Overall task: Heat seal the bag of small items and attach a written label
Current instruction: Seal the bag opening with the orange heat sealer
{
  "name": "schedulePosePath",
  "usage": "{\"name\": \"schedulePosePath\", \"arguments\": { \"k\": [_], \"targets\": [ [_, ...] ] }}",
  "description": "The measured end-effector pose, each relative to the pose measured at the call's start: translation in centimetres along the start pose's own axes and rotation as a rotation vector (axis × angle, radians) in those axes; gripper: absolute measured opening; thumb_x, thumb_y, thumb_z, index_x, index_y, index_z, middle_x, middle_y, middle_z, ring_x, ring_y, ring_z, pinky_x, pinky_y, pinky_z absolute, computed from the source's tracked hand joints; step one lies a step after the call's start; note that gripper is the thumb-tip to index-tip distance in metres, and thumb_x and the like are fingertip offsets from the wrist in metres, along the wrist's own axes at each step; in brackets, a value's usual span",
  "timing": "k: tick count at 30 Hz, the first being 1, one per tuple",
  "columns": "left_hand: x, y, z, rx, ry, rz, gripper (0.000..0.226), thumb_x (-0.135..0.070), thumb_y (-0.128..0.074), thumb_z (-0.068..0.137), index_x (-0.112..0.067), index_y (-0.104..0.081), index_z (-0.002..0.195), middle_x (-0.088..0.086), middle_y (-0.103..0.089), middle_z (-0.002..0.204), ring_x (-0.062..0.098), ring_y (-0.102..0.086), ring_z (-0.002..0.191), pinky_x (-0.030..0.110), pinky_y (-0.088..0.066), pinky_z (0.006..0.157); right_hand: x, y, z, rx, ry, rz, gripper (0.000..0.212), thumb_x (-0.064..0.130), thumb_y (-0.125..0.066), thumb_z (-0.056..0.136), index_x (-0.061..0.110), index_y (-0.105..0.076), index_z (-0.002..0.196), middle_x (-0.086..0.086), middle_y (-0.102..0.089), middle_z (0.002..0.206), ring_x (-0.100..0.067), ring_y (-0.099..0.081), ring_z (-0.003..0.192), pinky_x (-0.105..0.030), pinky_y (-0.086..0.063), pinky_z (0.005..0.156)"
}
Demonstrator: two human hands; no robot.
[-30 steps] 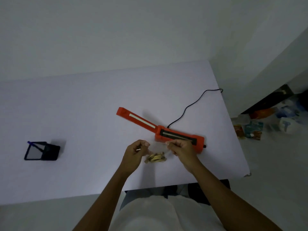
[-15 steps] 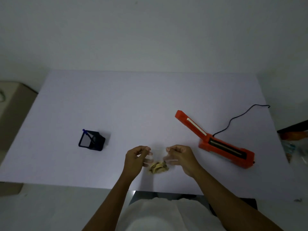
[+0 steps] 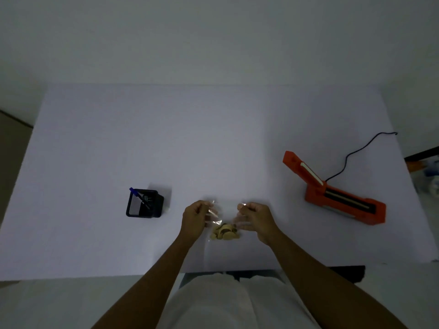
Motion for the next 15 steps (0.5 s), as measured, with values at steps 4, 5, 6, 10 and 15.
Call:
{"name": "schedulePosePath", "arguments": {
  "k": [4, 5, 6, 10, 15],
  "targets": [
    [1.2, 0.3, 1.9, -0.025, -0.029, 0.167, 0.015, -0.025, -0.063, 0.09, -0.013, -0.07, 0.098, 0.006, -0.075, 0.084, 0.02, -0.071, 0.079, 0.031, -0.055, 0.071, 0.5, -0.3, 2.1, -0.05, 0.023, 0.025, 0.011, 0.017, -0.068, 0.091, 0.007, -0.07, 0.095, -0.012, -0.073, 0.087, -0.024, -0.073, 0.078, -0.034, -0.058, 0.069],
    [1.6, 0.3, 2.2, -0.027, -0.021, 0.228, 0.017, -0.027, -0.067, 0.087, -0.015, -0.069, 0.099, 0.003, -0.074, 0.085, 0.018, -0.07, 0.08, 0.031, -0.055, 0.074, 0.6, -0.2, 2.6, -0.06, 0.027, 0.04, 0.011, 0.017, -0.067, 0.092, 0.008, -0.07, 0.096, -0.011, -0.072, 0.087, -0.022, -0.072, 0.078, -0.035, -0.057, 0.07],
    [2.1, 0.3, 2.4, -0.037, -0.004, 0.282, 0.02, -0.027, -0.07, 0.085, -0.015, -0.069, 0.101, 0.002, -0.073, 0.086, 0.017, -0.069, 0.08, 0.03, -0.054, 0.075, 0.6, -0.1, 3.0, -0.068, 0.034, 0.047, 0.012, 0.017, -0.067, 0.092, 0.007, -0.07, 0.098, -0.011, -0.072, 0.089, -0.021, -0.071, 0.078, -0.036, -0.056, 0.07],
    [2.6, -0.1, 2.7, -0.076, 0.03, 0.367, 0.022, -0.026, -0.077, 0.08, -0.017, -0.067, 0.097, -0.003, -0.068, 0.082, 0.016, -0.065, 0.078, 0.033, -0.056, 0.075, -0.1, 0.6, 3.8, -0.112, 0.044, 0.0, 0.024, 0.02, -0.074, 0.087, 0.009, -0.067, 0.107, -0.007, -0.071, 0.096, -0.019, -0.068, 0.082, -0.039, -0.057, 0.075],
    [3.3, -0.6, 2.9, -0.125, 0.065, 0.39, 0.023, -0.029, -0.08, 0.076, -0.019, -0.065, 0.091, -0.001, -0.066, 0.081, 0.022, -0.066, 0.08, 0.046, -0.059, 0.075, -2.8, 1.1, 3.6, -0.091, 0.042, -0.164, 0.033, 0.014, -0.082, 0.078, 0.009, -0.068, 0.107, -0.011, -0.072, 0.1, -0.028, -0.07, 0.091, -0.038, -0.061, 0.072]
  ]
}}
Point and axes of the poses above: each hand's wrist, its own z-axis towards the middle knuckle, its own y-axis out of the back of the hand, x = y × z, the point moved 1 cm from there along z, towards the middle knuckle
